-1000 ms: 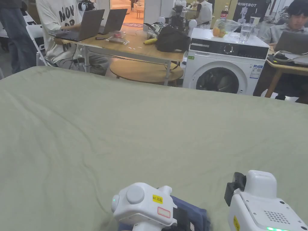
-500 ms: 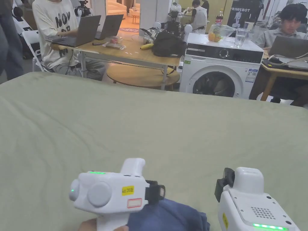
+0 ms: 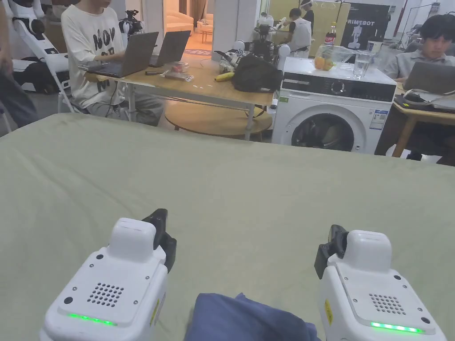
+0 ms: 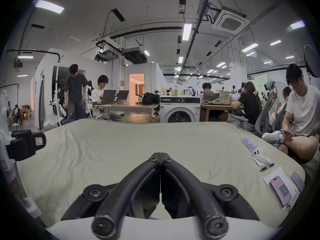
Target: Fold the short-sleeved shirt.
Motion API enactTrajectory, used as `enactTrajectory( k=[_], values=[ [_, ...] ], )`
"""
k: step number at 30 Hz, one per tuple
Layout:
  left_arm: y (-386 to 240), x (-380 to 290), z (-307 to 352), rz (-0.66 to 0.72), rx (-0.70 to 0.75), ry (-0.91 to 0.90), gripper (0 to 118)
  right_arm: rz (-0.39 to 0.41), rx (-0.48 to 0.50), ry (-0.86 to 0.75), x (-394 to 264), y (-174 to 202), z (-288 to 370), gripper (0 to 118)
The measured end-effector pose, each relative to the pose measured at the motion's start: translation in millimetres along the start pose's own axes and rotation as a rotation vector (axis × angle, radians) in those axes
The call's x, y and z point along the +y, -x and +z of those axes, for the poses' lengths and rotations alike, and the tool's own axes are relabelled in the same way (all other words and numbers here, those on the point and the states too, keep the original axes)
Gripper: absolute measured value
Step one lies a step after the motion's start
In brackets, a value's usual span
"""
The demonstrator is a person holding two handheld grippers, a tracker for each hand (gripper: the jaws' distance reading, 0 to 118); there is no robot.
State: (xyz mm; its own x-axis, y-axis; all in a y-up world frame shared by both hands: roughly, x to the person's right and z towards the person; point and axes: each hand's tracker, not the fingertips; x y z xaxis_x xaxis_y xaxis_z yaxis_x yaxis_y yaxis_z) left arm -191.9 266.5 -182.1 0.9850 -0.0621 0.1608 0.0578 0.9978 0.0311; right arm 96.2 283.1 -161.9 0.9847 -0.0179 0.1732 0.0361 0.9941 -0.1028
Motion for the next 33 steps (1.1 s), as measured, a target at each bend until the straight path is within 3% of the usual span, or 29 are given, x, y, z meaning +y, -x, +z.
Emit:
enactTrajectory(
  k=[5, 17, 30, 33],
  values=[
    [12, 2, -3, 0.118, -0.007, 0.046, 0, 0.027, 0.026, 0.054, 1, -4, 11, 0],
    [21, -18, 1, 0.206, -0.105, 0.199, 0, 0.037, 0.151, 0.51, -91, -1, 38, 0],
    [40, -72, -16, 0.435, -0.364, 0.667, 0, 0.051, 0.119, 0.595, -118, 3, 9, 0],
    [47, -85, -25, 0.529, -0.464, 0.785, 11, 0.036, 0.124, 0.601, -117, 1, 10, 0]
  ],
)
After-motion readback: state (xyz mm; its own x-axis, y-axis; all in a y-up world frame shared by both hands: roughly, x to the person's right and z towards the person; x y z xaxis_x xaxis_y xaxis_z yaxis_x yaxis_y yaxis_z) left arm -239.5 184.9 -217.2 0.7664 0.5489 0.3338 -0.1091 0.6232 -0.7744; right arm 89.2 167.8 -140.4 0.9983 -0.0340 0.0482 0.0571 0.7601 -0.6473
